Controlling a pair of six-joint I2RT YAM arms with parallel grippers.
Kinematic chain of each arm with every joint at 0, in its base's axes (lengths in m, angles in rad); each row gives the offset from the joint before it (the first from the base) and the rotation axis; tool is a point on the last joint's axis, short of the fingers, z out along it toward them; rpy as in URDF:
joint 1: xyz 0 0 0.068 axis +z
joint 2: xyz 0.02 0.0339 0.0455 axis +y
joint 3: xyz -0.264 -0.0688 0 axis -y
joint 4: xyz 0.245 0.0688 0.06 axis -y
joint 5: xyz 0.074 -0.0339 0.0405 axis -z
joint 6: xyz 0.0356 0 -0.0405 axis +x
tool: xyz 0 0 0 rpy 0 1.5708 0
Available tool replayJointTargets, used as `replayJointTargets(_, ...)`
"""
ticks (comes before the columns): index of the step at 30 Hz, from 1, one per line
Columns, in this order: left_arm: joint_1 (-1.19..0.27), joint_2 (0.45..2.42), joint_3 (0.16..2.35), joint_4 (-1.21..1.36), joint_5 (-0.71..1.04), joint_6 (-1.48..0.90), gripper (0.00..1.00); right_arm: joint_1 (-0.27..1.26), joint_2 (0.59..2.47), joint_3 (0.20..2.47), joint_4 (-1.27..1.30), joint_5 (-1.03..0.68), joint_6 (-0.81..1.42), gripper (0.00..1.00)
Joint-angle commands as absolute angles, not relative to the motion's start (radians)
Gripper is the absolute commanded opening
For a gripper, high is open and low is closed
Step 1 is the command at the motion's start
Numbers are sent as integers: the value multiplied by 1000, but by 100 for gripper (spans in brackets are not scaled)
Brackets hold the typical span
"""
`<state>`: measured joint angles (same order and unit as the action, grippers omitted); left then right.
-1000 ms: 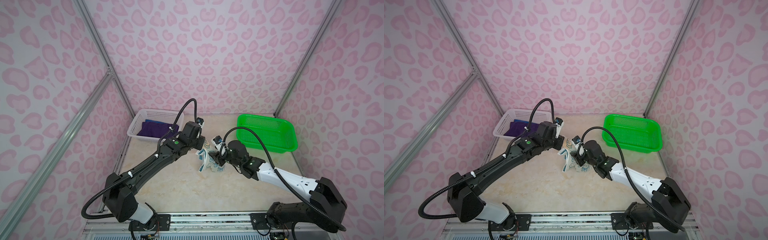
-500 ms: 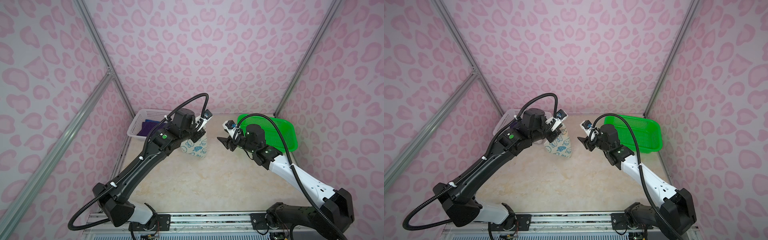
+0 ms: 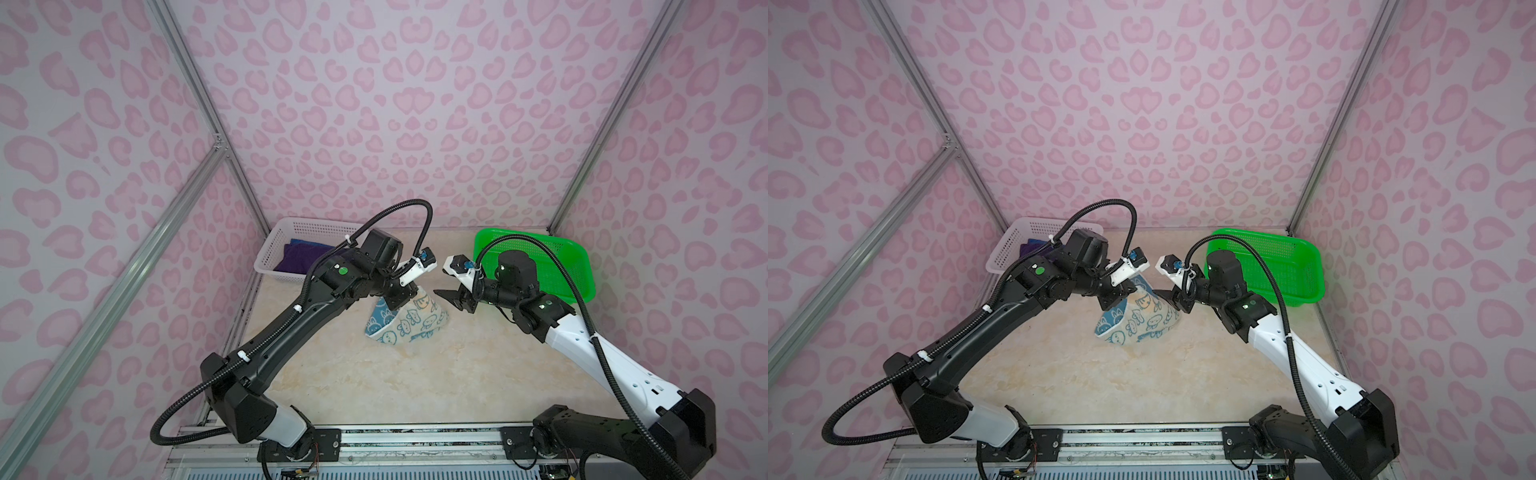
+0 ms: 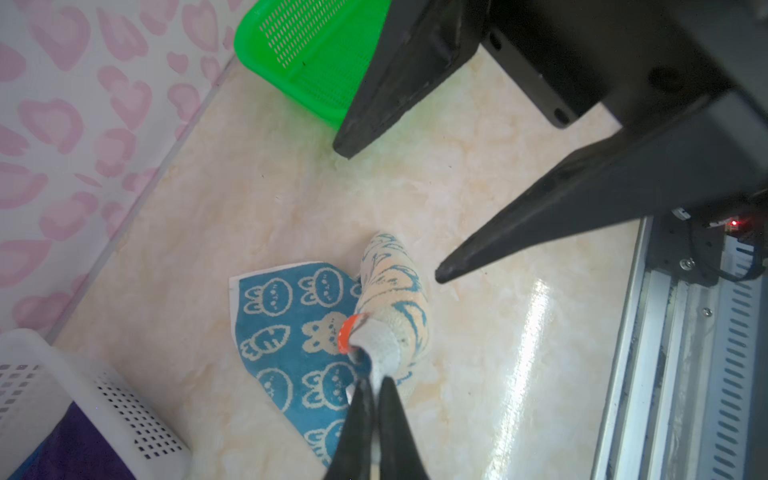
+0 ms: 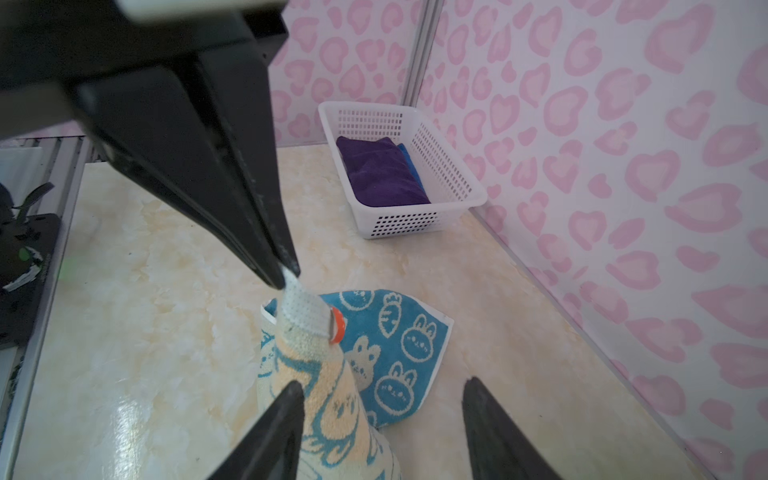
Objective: Fold and stack the towels
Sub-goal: 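Lower the towel onto the table while both grippers hold its edge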
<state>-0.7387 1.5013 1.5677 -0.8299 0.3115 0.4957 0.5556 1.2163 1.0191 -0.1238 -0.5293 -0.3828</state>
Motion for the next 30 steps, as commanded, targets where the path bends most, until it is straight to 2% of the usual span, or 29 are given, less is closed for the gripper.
replayJointTargets(1,-747,1493,1531,-846,286,478,3,575,1249,1040,-197,-618,-471,60)
replayJointTargets(7,-763,1453,1412,-799,223,418,3,643,1382,1114,-305,-646,-559,60)
replayJointTargets(10,-768,1387,1274,-670,189,336,3,662,1448,1115,-304,-685,-554,60)
replayJointTargets(14,-774,1272,1061,-473,176,153,3,666,1508,1091,-259,-645,-503,59)
replayJointTargets(20,-776,1122,782,-226,144,-109,3,652,1504,1036,-231,-592,-503,60)
replayJointTargets(25,-778,1118,685,-187,142,-264,3,636,1491,1000,-199,-547,-568,60)
replayJointTargets(30,-792,1133,631,-155,147,-318,3,620,1528,1061,-317,-666,-786,61)
